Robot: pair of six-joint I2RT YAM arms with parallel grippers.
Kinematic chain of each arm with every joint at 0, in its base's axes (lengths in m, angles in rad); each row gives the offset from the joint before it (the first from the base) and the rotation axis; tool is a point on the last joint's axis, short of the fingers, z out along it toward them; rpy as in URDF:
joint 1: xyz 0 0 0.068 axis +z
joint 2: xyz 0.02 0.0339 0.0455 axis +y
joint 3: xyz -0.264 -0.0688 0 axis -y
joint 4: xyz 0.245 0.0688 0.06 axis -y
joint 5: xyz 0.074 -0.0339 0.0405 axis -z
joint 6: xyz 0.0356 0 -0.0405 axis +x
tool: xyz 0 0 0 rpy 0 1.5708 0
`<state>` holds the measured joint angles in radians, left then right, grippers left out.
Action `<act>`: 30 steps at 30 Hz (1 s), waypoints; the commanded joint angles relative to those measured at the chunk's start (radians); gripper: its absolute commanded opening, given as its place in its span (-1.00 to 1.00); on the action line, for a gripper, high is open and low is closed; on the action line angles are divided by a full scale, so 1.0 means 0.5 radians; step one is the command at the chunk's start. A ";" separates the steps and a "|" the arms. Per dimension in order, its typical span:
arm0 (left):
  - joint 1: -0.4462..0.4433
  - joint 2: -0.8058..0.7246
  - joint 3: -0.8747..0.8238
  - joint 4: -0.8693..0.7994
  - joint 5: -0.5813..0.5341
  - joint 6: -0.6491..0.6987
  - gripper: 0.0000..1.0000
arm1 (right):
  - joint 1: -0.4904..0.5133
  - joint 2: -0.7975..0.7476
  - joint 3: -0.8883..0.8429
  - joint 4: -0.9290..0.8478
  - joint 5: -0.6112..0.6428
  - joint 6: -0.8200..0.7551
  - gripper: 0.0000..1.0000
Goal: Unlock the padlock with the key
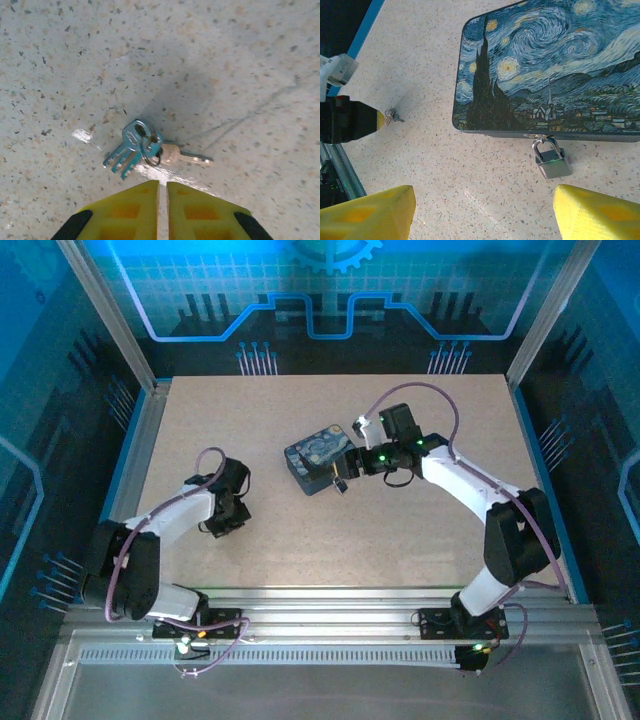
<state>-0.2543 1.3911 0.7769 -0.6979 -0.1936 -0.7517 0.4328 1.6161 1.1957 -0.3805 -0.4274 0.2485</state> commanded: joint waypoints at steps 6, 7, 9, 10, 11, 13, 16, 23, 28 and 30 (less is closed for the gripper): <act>-0.206 -0.076 0.283 -0.235 0.069 0.184 -0.77 | 0.020 -0.056 -0.114 0.079 -0.049 0.084 0.47; -0.206 -0.081 0.285 -0.277 0.031 0.178 -0.62 | 0.022 -0.062 -0.132 0.084 -0.050 0.090 0.47; -0.200 -0.091 0.260 -0.306 -0.045 0.178 -0.48 | 0.021 -0.082 -0.170 0.101 -0.050 0.101 0.47; -0.185 -0.089 0.241 -0.302 -0.060 0.172 -0.44 | 0.021 -0.092 -0.186 0.107 -0.050 0.104 0.47; -0.163 -0.078 0.222 -0.288 -0.052 0.166 -0.42 | 0.021 -0.097 -0.196 0.109 -0.053 0.103 0.47; -0.111 -0.059 0.187 -0.228 -0.058 0.152 -0.39 | 0.021 -0.103 -0.201 0.105 -0.059 0.104 0.47; 0.048 -0.006 0.125 -0.078 0.029 0.127 -0.38 | 0.022 -0.103 -0.190 0.099 -0.072 0.100 0.47; 0.168 0.166 0.131 0.072 0.098 0.095 -0.39 | 0.024 -0.115 -0.161 0.038 -0.056 0.065 0.47; 0.187 0.239 0.119 0.088 0.114 0.044 -0.40 | 0.024 -0.118 -0.169 0.031 -0.050 0.064 0.46; 0.187 0.229 0.125 0.045 0.078 0.036 -0.40 | 0.024 -0.122 -0.173 0.023 -0.047 0.059 0.46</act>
<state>-0.1707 1.5021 0.8463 -0.6571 -0.1562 -0.7063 0.4339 1.5829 1.1038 -0.3500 -0.4385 0.2882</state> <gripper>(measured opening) 0.302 0.732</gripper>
